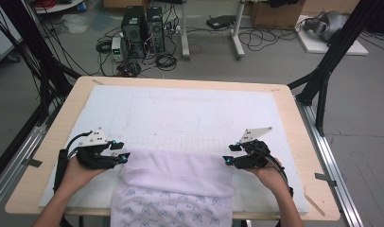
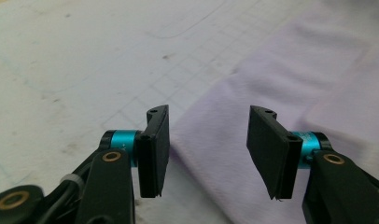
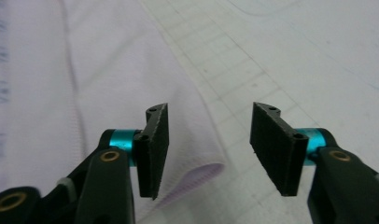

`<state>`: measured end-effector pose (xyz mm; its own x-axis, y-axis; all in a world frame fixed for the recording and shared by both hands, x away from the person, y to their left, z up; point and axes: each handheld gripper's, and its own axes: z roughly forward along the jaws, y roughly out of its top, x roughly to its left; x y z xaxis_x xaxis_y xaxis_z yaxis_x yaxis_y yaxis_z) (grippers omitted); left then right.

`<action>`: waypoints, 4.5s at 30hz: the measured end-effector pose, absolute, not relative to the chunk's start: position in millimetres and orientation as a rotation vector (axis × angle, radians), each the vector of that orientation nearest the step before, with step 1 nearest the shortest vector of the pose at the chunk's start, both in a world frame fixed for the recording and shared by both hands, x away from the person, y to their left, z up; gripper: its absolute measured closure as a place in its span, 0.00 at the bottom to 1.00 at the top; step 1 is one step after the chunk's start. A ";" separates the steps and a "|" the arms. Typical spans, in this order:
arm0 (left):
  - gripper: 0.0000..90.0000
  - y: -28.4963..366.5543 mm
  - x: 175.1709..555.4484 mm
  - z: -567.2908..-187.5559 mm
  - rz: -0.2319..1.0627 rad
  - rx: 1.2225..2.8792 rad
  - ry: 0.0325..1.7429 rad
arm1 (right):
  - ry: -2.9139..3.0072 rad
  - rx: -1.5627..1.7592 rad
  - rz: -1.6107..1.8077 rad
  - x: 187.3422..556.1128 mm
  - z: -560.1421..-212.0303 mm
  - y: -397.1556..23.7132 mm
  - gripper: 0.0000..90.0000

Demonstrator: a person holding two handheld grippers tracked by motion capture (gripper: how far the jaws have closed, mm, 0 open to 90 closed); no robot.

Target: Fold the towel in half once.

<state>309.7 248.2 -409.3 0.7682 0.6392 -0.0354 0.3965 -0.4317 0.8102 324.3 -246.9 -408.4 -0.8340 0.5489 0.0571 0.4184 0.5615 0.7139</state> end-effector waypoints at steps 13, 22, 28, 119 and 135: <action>0.87 234.3 330.0 -439.2 0.182 2.211 0.778 | 2.666 0.875 1.109 329.1 -440.0 -248.1 0.69; 0.92 230.5 339.8 -429.8 0.313 2.153 0.832 | 2.687 0.813 1.068 344.7 -426.2 -245.9 0.95; 0.93 226.0 382.1 -402.7 0.446 2.103 0.888 | 2.540 0.890 1.068 386.6 -396.1 -251.6 0.95; 0.96 228.6 356.6 -407.7 0.369 2.193 0.739 | 2.576 0.746 1.188 362.8 -399.0 -237.4 0.95; 0.68 247.3 301.1 -404.5 0.285 2.148 0.665 | 2.564 0.678 1.327 303.8 -389.5 -256.6 0.75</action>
